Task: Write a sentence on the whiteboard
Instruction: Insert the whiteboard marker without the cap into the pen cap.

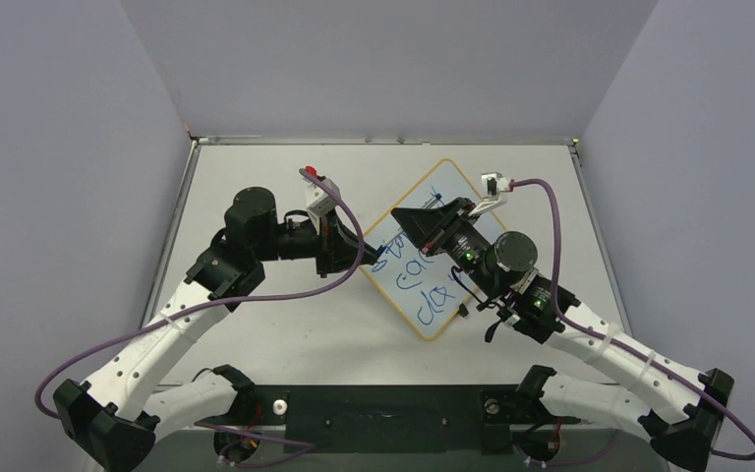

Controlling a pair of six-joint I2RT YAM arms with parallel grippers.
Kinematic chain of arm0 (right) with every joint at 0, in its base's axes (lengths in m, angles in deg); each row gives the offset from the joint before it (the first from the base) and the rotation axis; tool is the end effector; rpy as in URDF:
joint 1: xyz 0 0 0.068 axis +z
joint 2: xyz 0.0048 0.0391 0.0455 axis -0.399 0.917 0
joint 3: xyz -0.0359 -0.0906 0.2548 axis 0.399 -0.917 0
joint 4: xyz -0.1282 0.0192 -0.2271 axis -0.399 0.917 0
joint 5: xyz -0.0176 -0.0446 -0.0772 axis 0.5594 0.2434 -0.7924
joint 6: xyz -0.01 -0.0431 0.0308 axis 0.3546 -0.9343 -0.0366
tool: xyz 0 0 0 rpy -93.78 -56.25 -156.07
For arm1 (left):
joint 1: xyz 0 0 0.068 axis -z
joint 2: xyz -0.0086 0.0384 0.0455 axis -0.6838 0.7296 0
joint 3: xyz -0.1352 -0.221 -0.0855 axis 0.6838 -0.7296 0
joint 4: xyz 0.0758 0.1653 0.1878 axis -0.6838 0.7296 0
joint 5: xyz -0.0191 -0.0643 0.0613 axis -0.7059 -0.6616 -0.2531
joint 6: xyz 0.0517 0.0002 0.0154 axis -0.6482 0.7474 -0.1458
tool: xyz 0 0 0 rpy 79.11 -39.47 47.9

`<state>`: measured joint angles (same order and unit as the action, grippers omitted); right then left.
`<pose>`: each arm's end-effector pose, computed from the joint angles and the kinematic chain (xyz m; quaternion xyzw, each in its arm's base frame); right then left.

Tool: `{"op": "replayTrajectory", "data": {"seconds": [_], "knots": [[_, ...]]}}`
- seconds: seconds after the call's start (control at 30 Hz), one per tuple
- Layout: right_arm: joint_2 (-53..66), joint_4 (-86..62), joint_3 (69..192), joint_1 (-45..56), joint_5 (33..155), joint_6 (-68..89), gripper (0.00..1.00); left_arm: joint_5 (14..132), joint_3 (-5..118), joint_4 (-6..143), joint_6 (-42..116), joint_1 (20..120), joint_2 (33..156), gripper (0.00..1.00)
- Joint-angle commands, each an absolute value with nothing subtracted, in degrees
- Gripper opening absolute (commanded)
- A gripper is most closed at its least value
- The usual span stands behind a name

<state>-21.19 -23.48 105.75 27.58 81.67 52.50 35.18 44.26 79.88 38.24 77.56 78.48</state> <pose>0.1402 0.1689 0.3900 0.0182 0.6559 0.5585 0.5074 0.1739 -0.1503 0.3856 0.3789 0.6428 -0.5132 0.4240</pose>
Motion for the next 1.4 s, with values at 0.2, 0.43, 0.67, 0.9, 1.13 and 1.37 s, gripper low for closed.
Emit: {"op": "replayTrajectory", "data": {"seconds": [0.2,0.43,0.67,0.9,1.13,1.37], "knots": [[-20.7,-25.4,105.3,28.2,83.3,52.5,0.00,36.3,45.0,75.9,38.9,77.7,78.4,0.00],[-17.0,-20.7,108.7,28.9,88.8,49.5,0.00,36.9,45.6,75.5,39.3,77.6,78.4,0.00],[-13.8,-16.7,111.2,31.1,88.1,46.6,0.00,39.5,45.2,74.1,40.6,77.7,78.2,0.00],[-11.7,-16.5,111.7,32.6,86.8,47.4,0.00,46.1,44.2,71.6,42.9,77.7,78.4,0.00],[-7.7,-16.2,112.3,35.0,86.7,50.6,0.00,49.2,43.9,63.9,46.2,77.6,78.9,0.00],[-5.5,-15.3,113.3,36.7,84.9,51.3,0.00,51.7,46.8,62.3,46.2,77.7,80.2,0.00]]}}
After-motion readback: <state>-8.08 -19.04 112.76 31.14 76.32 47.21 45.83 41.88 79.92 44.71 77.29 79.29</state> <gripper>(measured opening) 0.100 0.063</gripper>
